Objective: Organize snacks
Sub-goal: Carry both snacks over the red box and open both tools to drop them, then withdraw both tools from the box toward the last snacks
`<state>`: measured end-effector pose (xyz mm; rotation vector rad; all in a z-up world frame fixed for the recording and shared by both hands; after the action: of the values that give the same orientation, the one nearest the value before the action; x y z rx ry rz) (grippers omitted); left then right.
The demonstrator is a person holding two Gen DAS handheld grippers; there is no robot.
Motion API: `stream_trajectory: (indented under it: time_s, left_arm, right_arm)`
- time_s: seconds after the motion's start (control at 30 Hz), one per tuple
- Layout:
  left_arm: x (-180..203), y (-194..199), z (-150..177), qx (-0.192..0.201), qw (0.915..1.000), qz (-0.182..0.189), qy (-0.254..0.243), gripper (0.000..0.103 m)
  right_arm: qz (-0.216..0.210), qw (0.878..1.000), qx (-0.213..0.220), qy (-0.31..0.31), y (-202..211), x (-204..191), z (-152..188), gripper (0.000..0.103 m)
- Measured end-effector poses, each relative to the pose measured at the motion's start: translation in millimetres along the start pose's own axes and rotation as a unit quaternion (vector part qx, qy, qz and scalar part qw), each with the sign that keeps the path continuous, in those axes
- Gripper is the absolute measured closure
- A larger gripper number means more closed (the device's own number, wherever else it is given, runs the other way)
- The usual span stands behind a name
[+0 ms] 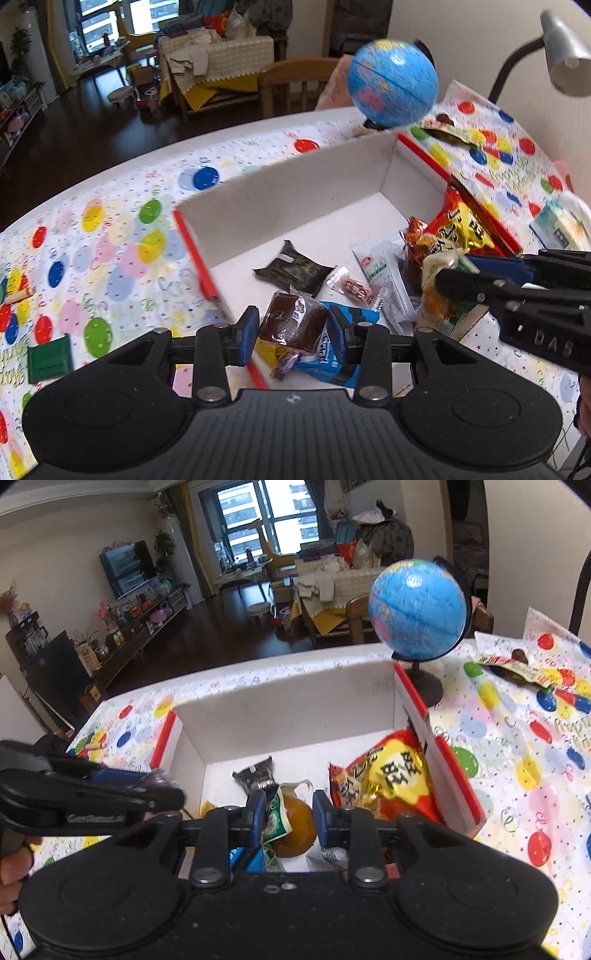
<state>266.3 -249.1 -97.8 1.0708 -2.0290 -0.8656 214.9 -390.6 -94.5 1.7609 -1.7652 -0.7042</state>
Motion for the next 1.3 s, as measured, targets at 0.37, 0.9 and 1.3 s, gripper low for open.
stream_trajectory:
  time_s: [0.37, 0.9, 1.3]
  left_arm:
    - [3, -41, 4, -0.044, 0.9990, -0.003, -0.011, 0.064]
    - [4, -39, 5, -0.044, 0.9987, 0.025, -0.009, 0.059]
    - [0, 11, 14, 0.000, 0.9989, 0.045, -0.010, 0.050]
  right_arm:
    - [0.001, 0.999, -0.035, 0.010, -22, 2, 15, 0.078]
    - [-0.004, 0.999, -0.043, 0.013, -16, 1, 17, 0.069]
    - [0.007, 1.000, -0.016, 0.010, 17, -4, 14, 0.051]
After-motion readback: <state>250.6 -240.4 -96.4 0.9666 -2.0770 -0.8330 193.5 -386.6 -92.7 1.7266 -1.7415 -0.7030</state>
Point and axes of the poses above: each gripper's, at about its wrist camera, not at the fingertips, and y roughly against the way its jaws point, x to its right, z to its underside, the point moved 2 cm from there along -y, roughly the way its jaws point, and after that the axes turned 15 degrees about z, right-handed, at the moved point
